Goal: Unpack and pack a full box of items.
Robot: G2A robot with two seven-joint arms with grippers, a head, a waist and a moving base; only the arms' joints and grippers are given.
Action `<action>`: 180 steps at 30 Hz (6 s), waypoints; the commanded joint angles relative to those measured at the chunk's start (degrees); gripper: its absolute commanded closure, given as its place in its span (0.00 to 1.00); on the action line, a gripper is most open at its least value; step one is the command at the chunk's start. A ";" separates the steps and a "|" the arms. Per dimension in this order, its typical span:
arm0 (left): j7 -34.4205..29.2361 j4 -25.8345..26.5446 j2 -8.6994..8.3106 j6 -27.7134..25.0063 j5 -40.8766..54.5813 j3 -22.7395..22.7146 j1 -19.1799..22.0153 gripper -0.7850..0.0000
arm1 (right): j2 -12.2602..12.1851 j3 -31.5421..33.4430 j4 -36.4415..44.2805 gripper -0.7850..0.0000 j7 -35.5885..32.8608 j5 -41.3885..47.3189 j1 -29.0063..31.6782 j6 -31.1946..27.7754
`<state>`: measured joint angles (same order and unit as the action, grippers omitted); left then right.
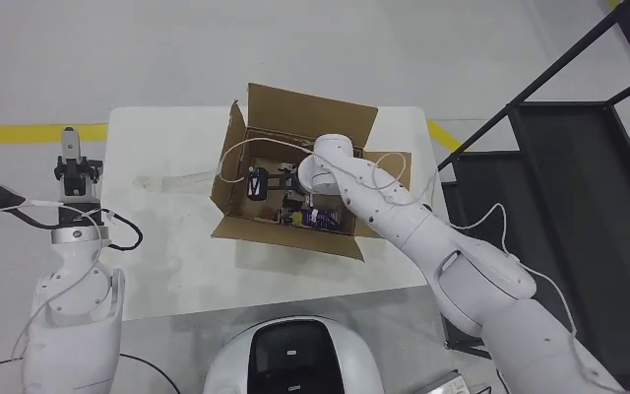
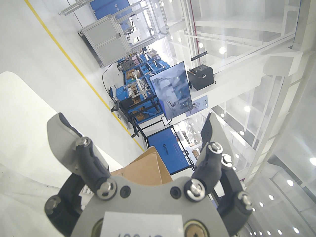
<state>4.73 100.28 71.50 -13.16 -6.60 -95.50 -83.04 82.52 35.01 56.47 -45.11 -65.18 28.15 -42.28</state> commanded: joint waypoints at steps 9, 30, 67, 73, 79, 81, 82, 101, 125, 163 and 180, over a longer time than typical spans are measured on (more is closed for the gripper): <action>0.00 0.00 0.00 0.00 0.00 0.00 0.00 0.00 | -11.10 28.49 33.77 0.00 9.68 4.69 21.79 -13.86; 0.00 0.00 0.00 0.00 0.00 0.00 0.00 0.00 | -15.64 67.78 54.79 0.00 39.32 -1.01 65.38 3.91; 0.00 0.00 0.00 0.00 0.00 0.00 0.00 0.00 | -15.21 69.04 26.08 0.00 56.71 -0.01 67.05 12.47; 0.00 0.00 0.00 0.00 0.00 0.00 0.00 0.00 | -14.43 62.45 17.88 0.00 66.12 -8.13 64.80 16.87; 0.00 0.00 0.00 0.00 0.00 0.00 0.00 0.00 | -13.52 57.16 6.73 0.01 70.90 -11.81 57.95 22.79; 0.00 0.00 0.00 0.00 0.00 0.00 0.00 0.00 | -13.30 55.87 3.54 0.04 71.59 -12.93 55.52 24.24; 0.00 0.00 0.00 0.00 0.00 0.00 0.00 0.00 | -13.18 55.31 1.86 0.07 72.17 -13.21 54.54 24.78; 0.00 0.00 0.00 0.00 0.00 0.00 0.00 0.00 | -12.15 50.11 -13.64 0.34 79.28 -15.76 46.46 27.74; 0.00 0.00 0.00 0.00 0.00 0.00 0.00 0.00 | -12.75 51.72 -14.49 1.00 81.98 -12.58 42.65 28.43; 0.00 0.00 0.00 0.00 0.00 0.00 0.00 0.00 | -16.96 58.67 48.66 1.00 28.15 12.45 54.67 8.32; 0.00 0.00 0.00 0.00 0.00 0.00 0.00 0.00 | -14.85 39.44 29.03 1.00 30.10 0.30 37.69 14.10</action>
<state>4.73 100.28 71.50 -13.16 -6.60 -95.50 -83.04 67.59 74.85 85.46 -14.91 -65.05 66.08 -28.33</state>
